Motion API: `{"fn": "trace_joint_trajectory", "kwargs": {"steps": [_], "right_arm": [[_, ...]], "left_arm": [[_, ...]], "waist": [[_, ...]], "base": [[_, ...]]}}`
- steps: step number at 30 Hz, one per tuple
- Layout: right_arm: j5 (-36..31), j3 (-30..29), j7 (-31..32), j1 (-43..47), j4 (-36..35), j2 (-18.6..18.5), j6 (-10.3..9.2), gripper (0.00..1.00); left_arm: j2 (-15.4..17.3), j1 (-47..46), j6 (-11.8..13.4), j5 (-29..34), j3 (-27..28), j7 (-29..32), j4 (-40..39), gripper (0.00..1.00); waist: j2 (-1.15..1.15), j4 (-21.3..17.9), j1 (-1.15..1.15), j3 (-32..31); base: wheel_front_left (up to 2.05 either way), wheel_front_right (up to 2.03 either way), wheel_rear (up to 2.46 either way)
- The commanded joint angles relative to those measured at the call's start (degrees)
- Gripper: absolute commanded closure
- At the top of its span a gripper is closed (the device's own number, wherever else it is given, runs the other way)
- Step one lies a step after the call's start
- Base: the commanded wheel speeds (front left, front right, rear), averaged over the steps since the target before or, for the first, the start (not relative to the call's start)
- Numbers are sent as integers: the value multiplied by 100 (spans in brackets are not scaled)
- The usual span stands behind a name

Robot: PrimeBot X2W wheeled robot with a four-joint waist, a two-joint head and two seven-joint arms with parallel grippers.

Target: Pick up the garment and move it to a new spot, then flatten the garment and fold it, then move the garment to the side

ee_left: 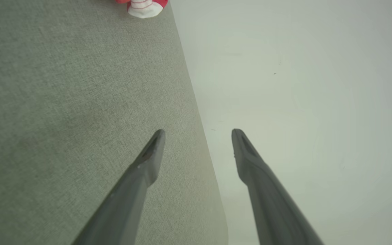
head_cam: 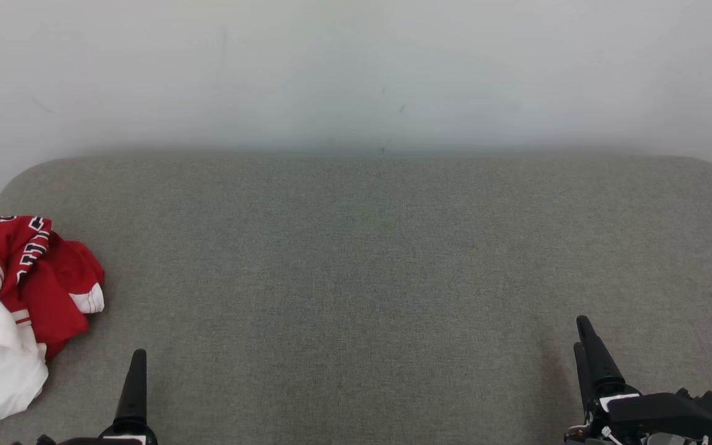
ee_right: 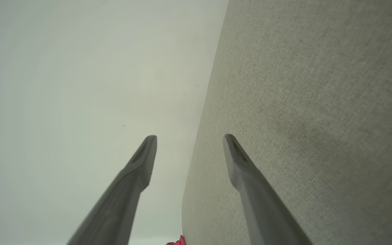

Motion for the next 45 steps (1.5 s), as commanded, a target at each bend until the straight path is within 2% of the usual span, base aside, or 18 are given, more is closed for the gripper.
{"fn": "trace_joint_trajectory", "kwargs": {"steps": [1, 20, 33, 45], "right_arm": [[-306, 40, -86, -131, -121, -59, 24, 0], [-2199, 171, -491, -140, -55, -14, 29, 0], [-3281, 287, -756, -111, 10, -34, 33, 0], [-3973, 358, -957, -117, 60, -41, 36, 0]], "left_arm": [[29, -57, 0, 319, -6, -90, -131, 0], [40, 48, 1, 2469, -140, -496, -179, 0], [48, 127, 25, 3643, -176, -762, -192, 0], [53, 193, 53, 4479, -239, -966, -174, 0]], "waist": [[0, -1, 0, 2], [0, -27, 0, 20], [0, -54, 0, 20], [0, -81, 0, 19]], "base": [[0, 0, 0], [0, 0, 0], [0, 0, 0], [0, 0, 0]]}}
